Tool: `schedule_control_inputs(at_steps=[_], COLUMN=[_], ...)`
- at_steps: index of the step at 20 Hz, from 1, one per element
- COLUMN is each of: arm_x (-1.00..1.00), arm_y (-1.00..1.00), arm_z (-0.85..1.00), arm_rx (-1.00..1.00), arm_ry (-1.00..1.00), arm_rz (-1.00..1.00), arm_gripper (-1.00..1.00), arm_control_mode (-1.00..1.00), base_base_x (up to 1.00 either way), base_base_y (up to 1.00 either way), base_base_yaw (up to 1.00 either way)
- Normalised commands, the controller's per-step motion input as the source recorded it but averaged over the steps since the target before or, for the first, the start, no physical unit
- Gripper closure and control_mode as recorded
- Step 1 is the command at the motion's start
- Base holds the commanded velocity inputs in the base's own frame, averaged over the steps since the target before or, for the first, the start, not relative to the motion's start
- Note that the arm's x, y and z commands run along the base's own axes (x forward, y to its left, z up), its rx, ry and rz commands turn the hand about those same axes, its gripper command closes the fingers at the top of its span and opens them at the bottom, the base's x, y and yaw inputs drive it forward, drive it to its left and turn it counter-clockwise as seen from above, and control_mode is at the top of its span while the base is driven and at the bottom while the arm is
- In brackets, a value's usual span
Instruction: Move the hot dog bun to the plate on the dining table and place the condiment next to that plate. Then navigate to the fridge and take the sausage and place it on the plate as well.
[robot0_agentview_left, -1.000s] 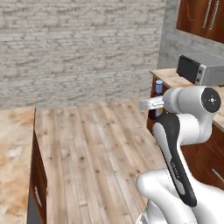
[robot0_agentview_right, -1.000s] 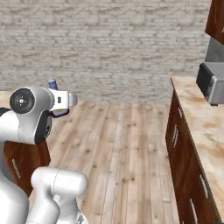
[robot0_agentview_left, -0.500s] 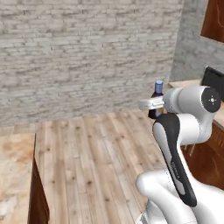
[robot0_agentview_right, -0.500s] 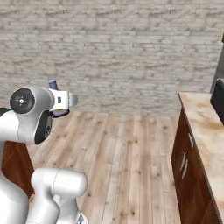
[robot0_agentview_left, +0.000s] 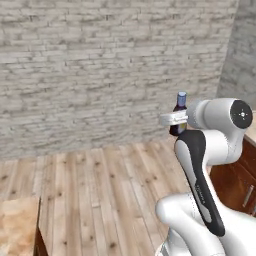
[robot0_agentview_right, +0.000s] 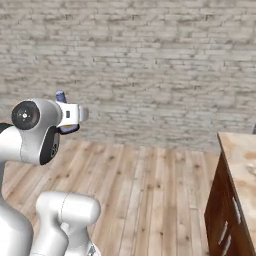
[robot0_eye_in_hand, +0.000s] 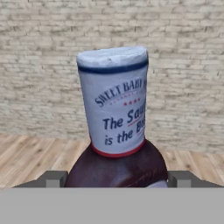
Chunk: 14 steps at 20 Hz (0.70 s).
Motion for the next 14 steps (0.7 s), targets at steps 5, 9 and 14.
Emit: schedule_control_inputs(at_steps=[5,9,14], arm_x=[0.00,0.00,0.00], arm_y=[0.00,0.00,0.00], arm_z=[0.00,0.00,0.00], arm_rx=[0.00,0.00,0.00], arm_ry=[0.00,0.00,0.00], arm_rz=[0.00,0.00,0.00], arm_gripper=[1.00,1.00,1.00], arm_control_mode=[1.00,1.00,1.00], base_base_x=[1.00,1.00,1.00], base_base_y=[0.00,0.00,-0.04], base_base_yaw=[0.17,0.36,0.59])
